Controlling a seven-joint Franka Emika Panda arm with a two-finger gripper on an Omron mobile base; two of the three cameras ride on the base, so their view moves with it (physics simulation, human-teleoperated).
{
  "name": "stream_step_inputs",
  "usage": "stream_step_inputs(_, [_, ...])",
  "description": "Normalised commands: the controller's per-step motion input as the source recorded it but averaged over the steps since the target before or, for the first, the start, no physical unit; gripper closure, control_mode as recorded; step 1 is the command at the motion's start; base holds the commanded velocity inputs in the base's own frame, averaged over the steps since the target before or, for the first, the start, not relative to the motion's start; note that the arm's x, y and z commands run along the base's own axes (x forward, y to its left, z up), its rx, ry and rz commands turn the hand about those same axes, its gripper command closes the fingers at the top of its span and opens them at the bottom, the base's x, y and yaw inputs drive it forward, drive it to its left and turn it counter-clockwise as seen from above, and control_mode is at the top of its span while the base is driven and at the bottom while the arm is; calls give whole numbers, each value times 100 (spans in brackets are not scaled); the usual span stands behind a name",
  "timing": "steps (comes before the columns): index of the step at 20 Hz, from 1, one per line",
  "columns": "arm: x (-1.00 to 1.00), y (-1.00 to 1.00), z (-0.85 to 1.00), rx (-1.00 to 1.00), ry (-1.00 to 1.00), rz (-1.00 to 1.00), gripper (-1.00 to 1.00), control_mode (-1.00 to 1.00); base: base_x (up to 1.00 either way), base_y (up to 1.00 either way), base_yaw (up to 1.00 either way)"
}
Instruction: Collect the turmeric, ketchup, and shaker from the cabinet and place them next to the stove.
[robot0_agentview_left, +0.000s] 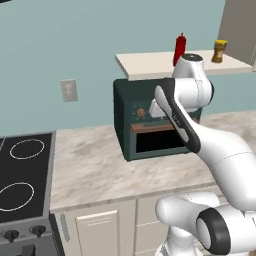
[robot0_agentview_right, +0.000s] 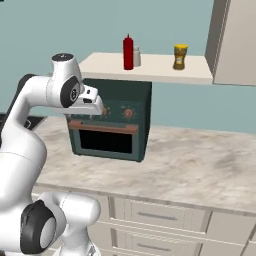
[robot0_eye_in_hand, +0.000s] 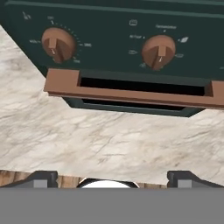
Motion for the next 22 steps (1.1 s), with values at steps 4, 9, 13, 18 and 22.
stream_step_inputs(4, [0,0,0,0,0,0,-100,100,29,-2,-5])
stream_step_inputs(9, [0,0,0,0,0,0,-100,100,55,1,-1])
stream_step_inputs(13, [0,0,0,0,0,0,-100,100,70,11,0])
stream_step_inputs(18, [0,0,0,0,0,0,-100,100,38,9,0])
stream_step_inputs(22, [0,0,0,0,0,0,-100,100,0,0,0])
